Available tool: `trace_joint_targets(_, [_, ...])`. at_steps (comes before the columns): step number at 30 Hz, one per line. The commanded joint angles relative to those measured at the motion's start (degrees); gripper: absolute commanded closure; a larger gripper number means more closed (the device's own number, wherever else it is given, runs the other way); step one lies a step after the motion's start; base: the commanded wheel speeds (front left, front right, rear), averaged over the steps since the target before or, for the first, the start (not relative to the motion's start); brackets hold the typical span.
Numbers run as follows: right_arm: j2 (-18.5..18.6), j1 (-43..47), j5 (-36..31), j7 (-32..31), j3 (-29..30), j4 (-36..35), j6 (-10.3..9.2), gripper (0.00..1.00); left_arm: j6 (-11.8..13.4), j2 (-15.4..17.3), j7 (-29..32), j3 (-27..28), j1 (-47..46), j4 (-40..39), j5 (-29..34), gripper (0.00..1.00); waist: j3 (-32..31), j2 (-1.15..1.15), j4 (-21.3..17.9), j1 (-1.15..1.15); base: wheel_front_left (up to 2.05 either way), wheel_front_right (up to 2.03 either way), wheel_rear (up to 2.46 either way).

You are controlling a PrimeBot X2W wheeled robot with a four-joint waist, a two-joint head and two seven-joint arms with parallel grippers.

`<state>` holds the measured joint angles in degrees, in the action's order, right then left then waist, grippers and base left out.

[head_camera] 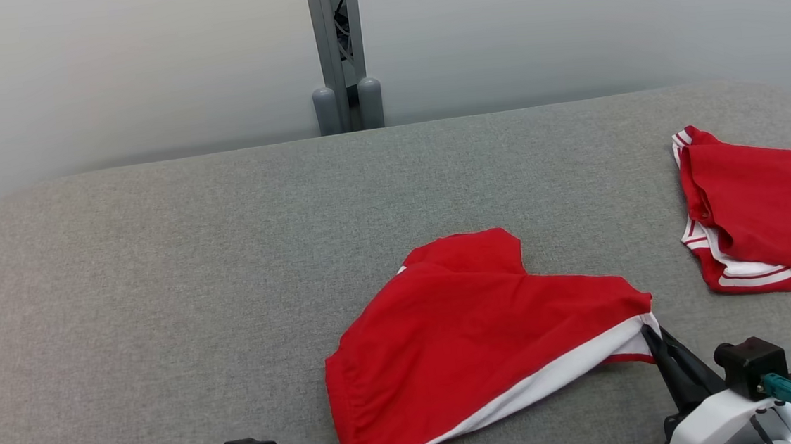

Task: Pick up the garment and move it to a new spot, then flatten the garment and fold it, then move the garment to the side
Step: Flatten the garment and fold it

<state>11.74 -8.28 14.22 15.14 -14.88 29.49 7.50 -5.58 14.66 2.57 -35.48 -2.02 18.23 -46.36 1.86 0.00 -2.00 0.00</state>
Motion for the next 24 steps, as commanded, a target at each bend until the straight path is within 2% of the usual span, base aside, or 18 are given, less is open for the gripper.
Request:
trace_joint_targets(1, [0.7,-0.5,0.3,0.0,0.3,0.1,-0.02,1.0,-0.6,0.4,-0.6,-0.1,-1.2,0.1,0.4,1.0,0.0,0.0,-0.1,0.0,0.0,0.0,0.0])
trace_joint_targets(6, [1.2,-1.0,0.7,0.0,1.3,-0.9,-0.02,1.0,-1.2,0.9,-2.7,1.2,-1.3,-2.9,-1.8,1.0,-0.4,0.0,-0.3,0.0,0.0,0.0,0.0])
trace_joint_targets(9, [2.3,-1.4,2.1,0.0,0.8,-4.6,-0.03,1.0,-1.5,2.9,-2.7,2.6,-1.8,-7.6,-3.9,1.0,-1.0,0.0,0.0,0.0,0.0,0.0,0.0])
trace_joint_targets(17, [8.9,-3.5,4.3,-0.5,0.3,-14.7,-0.02,1.0,-1.7,10.0,4.5,7.3,-7.0,-23.1,-10.6,1.0,-2.5,0.0,0.5,0.0,0.0,0.0,0.0])
trace_joint_targets(24, [13.8,-9.5,7.8,-5.8,0.1,-24.8,-0.02,1.0,-0.5,14.4,11.8,11.6,-16.6,-31.5,-14.1,1.0,-3.6,0.0,-0.3,0.0,0.0,0.0,0.0])
